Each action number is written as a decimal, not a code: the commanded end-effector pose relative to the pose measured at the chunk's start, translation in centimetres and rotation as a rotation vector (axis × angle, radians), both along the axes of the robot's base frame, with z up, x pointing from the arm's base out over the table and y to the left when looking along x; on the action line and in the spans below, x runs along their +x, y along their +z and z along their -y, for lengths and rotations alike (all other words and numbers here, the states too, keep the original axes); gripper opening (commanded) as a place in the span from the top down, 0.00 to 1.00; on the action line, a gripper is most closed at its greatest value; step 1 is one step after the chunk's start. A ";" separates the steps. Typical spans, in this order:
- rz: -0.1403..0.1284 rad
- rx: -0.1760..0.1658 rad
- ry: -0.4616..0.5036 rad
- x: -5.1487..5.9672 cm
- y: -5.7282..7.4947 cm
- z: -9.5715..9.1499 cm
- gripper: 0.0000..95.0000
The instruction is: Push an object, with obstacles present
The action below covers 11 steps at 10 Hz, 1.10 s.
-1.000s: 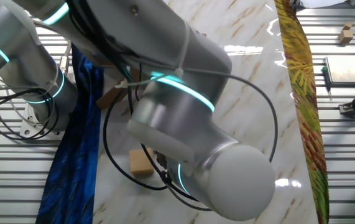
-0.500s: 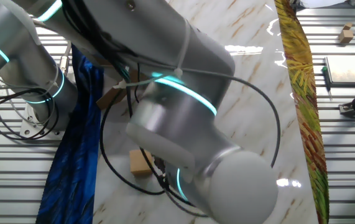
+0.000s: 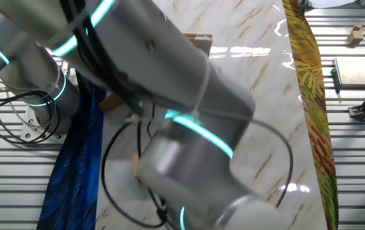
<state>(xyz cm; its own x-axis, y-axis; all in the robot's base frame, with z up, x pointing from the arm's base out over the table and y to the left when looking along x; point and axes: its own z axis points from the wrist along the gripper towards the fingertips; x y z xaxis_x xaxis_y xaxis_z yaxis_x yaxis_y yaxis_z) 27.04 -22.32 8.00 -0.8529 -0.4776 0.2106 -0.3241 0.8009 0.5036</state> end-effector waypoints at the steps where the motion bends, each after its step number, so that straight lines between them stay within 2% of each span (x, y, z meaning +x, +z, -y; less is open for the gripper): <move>1: -0.001 -0.005 -0.002 0.0 0.0 -0.1 1.00; 7: -0.024 0.000 -0.011 1.7 -0.2 -2.3 1.00; 8: -0.039 0.000 -0.012 2.1 -0.2 -2.9 1.00; 11: -0.071 0.016 -0.007 2.1 -0.1 -2.9 1.00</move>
